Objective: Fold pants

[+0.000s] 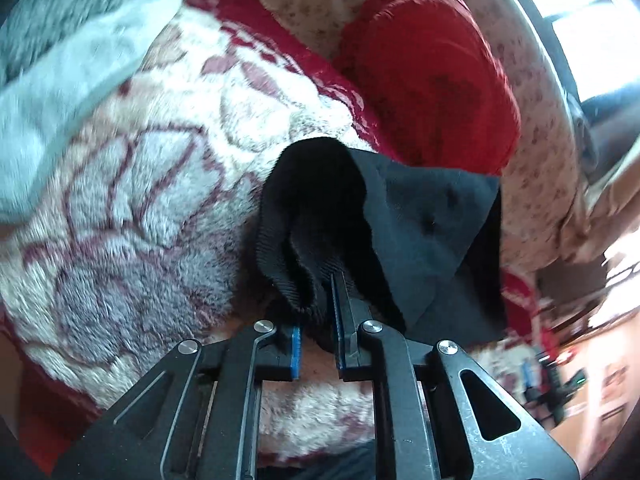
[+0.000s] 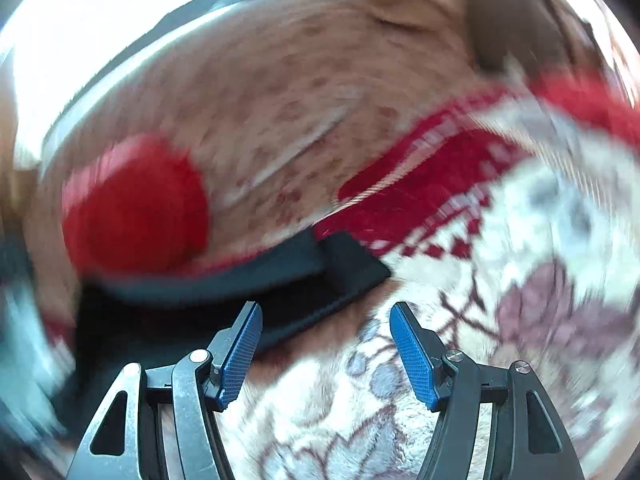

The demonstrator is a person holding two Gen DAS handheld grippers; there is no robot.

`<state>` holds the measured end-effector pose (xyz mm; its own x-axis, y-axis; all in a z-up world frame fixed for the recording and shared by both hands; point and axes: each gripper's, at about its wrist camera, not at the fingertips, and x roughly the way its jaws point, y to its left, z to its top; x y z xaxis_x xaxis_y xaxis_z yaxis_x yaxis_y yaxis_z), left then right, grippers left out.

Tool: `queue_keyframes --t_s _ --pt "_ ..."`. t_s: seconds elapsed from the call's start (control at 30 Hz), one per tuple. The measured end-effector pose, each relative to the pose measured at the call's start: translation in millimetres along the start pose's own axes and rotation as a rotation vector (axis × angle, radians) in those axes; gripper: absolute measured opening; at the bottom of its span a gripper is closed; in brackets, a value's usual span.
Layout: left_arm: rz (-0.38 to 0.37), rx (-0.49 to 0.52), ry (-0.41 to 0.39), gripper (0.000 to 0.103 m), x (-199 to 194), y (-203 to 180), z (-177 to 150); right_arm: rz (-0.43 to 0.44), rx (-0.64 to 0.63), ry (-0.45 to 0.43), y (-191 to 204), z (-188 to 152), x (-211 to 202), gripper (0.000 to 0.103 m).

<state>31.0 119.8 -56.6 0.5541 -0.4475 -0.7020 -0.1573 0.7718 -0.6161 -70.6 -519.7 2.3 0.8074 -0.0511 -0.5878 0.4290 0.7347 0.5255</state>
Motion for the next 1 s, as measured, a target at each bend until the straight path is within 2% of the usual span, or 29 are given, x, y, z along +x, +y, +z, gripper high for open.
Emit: queue_keyframes --t_s 0.07,0.2,0.3,0.4,0.43,0.53,0.6,0.63,0.67,0.77,0.87,0.97,1.0 --pt "0.017 0.023 -0.012 0.010 1 -7 -1 0.114 0.204 0.009 -38 12 7 0.060" --pt "0.005 0.009 -0.029 0.009 -1 -18 -8 0.203 0.370 0.091 -69 22 37 0.055" --pt "0.003 0.017 -0.036 0.006 -4 -13 -10 0.264 0.384 0.185 -67 26 68 0.051" --pt "0.009 0.021 -0.041 0.005 -10 -9 -8 0.167 0.362 0.241 -61 22 92 0.045" --pt "0.012 0.020 -0.043 0.005 -11 -10 -8 0.153 0.373 0.251 -61 20 100 0.038" --pt "0.021 0.013 -0.048 0.004 -9 -6 -6 0.188 0.357 0.245 -57 22 112 0.037" --pt "0.021 0.000 -0.046 0.004 -10 -4 -7 0.197 0.351 0.242 -56 23 120 0.028" --pt "0.019 -0.006 -0.045 0.004 -11 -3 -7 0.199 0.370 0.248 -58 21 121 0.012" --pt "0.013 -0.011 -0.045 0.004 -12 -2 -8 0.192 0.385 0.243 -61 20 118 0.004" --pt "-0.011 0.014 -0.060 0.004 -20 -4 -7 0.211 0.400 0.162 -57 22 86 0.004" --pt "-0.033 0.055 -0.070 0.004 -37 -4 -5 0.239 0.351 0.120 -43 20 46 0.004" --pt "-0.037 0.069 -0.076 0.003 -61 6 0 0.234 0.341 0.151 -48 2 15 0.003" --pt "-0.039 0.061 -0.070 0.003 -70 14 3 0.224 0.349 0.186 -53 -10 8 0.003"
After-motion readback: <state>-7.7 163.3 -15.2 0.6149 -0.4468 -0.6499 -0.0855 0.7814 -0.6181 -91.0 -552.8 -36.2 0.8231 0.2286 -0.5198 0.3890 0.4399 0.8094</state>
